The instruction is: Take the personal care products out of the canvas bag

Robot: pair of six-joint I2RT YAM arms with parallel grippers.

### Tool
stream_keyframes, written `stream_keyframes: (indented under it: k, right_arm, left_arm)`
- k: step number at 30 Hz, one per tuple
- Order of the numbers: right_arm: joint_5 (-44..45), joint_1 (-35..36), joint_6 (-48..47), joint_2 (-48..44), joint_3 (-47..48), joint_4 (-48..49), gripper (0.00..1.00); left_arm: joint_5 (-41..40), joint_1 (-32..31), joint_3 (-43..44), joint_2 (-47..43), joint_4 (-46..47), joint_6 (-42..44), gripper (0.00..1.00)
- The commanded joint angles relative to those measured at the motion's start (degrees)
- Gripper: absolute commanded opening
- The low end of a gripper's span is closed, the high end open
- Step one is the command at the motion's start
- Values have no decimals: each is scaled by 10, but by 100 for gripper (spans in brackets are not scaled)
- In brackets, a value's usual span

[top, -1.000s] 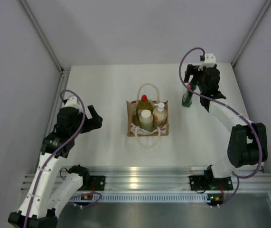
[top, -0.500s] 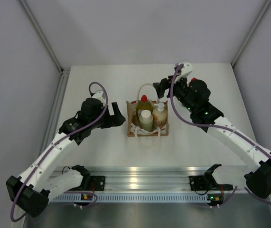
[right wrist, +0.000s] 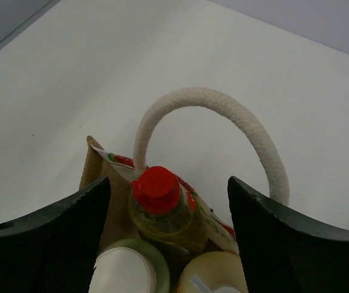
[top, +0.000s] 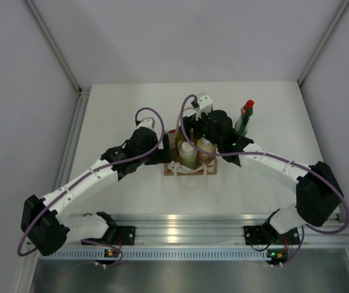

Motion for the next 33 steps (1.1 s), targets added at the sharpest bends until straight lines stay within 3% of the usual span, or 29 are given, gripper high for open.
stream_keyframes:
  k: [1, 5, 19, 28, 33]
  right_arm:
    - [24, 8, -4, 13, 16, 71, 74]
    - [13, 9, -5, 38, 20, 91, 65]
    - [7, 15, 0, 85, 6, 159, 50]
    - [3, 16, 4, 98, 2, 162, 48]
    - [3, 16, 7, 94, -9, 168, 36]
  left_arm:
    - [-35, -5, 15, -3, 37, -17, 98]
    - [-35, -5, 7, -5, 37, -16, 98]
    - [-31, -5, -11, -16, 37, -14, 98]
    - [-35, -5, -13, -25, 36, -8, 98]
    - [-38, -5, -15, -29, 36, -4, 98]
